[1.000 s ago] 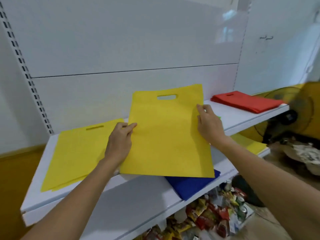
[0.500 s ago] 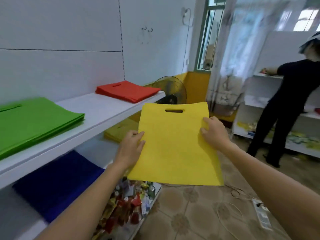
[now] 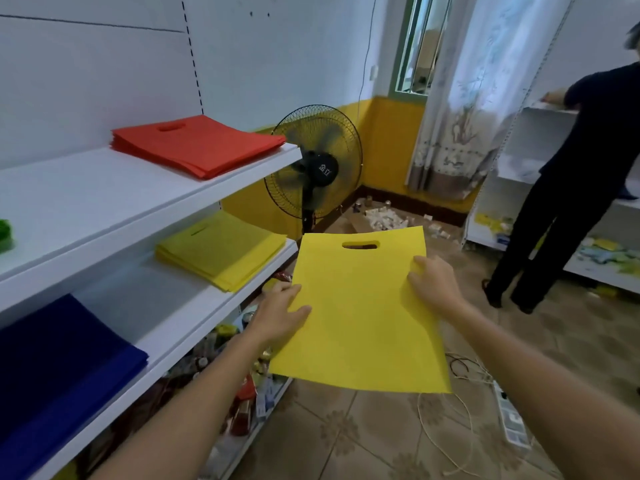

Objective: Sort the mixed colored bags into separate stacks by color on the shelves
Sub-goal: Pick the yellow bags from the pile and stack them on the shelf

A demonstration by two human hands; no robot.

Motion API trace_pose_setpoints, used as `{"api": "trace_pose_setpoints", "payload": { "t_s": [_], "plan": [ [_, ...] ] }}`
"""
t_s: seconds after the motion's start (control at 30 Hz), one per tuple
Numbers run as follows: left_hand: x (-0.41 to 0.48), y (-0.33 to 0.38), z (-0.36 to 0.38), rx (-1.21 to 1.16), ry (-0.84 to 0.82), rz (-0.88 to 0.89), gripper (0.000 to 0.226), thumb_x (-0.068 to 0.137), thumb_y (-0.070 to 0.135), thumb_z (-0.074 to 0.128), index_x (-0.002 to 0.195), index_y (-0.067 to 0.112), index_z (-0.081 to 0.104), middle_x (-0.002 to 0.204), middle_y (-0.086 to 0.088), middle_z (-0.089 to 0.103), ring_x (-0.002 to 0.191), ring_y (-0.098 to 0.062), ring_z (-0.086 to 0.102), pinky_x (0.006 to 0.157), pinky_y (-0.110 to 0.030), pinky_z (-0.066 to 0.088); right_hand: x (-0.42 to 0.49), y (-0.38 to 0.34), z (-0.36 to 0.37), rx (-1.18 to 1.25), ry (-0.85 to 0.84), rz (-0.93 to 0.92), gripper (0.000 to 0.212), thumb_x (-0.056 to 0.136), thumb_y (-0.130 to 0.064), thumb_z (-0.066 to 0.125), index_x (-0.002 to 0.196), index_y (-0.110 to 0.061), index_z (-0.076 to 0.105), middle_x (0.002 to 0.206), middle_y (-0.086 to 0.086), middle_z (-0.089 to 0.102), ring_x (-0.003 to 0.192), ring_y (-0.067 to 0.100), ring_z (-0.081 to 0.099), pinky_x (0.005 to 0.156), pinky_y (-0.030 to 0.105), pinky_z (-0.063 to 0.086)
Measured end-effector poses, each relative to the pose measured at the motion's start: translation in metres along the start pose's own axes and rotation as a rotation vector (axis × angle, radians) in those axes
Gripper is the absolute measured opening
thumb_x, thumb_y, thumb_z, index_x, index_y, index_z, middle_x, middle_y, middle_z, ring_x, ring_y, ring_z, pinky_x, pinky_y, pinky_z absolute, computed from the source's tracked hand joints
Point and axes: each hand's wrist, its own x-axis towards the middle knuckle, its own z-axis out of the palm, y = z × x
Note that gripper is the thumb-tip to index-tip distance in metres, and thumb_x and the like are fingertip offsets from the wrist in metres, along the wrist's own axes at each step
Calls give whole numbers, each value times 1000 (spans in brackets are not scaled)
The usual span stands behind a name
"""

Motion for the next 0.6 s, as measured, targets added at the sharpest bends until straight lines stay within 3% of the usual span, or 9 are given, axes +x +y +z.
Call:
{"api": "trace_pose_setpoints", "payload": {
  "t_s": [0.27, 0.43, 0.6],
  "plan": [
    [101, -26, 0, 153, -126, -3, 66, 93, 27, 53, 148, 14, 19, 149, 0, 21, 133, -21, 31, 105, -34, 34, 89, 3, 35, 0, -82, 47, 43, 93, -12, 50, 131, 7, 43, 126, 23, 46, 118, 35, 42, 91, 36, 35],
    [138, -35, 5, 192, -120, 2, 61, 96, 22, 48, 148, 12, 18, 151, -4, 19, 136, -24, 29, 110, -36, 30, 141, 5, 52, 6, -99, 22, 25, 86, -10, 55, 106, 6, 57, 111, 24, 54, 104, 36, 48, 70, 32, 31],
    [173, -63, 6, 197, -49, -126, 58, 97, 20, 47, 147, 12, 21, 150, -8, 22, 133, -25, 33, 108, -37, 31, 205, -11, 82, -12, -205, -111, 23, 81, 0, 57, 102, 8, 58, 96, 22, 55, 95, 35, 51, 69, 30, 33]
  ]
}}
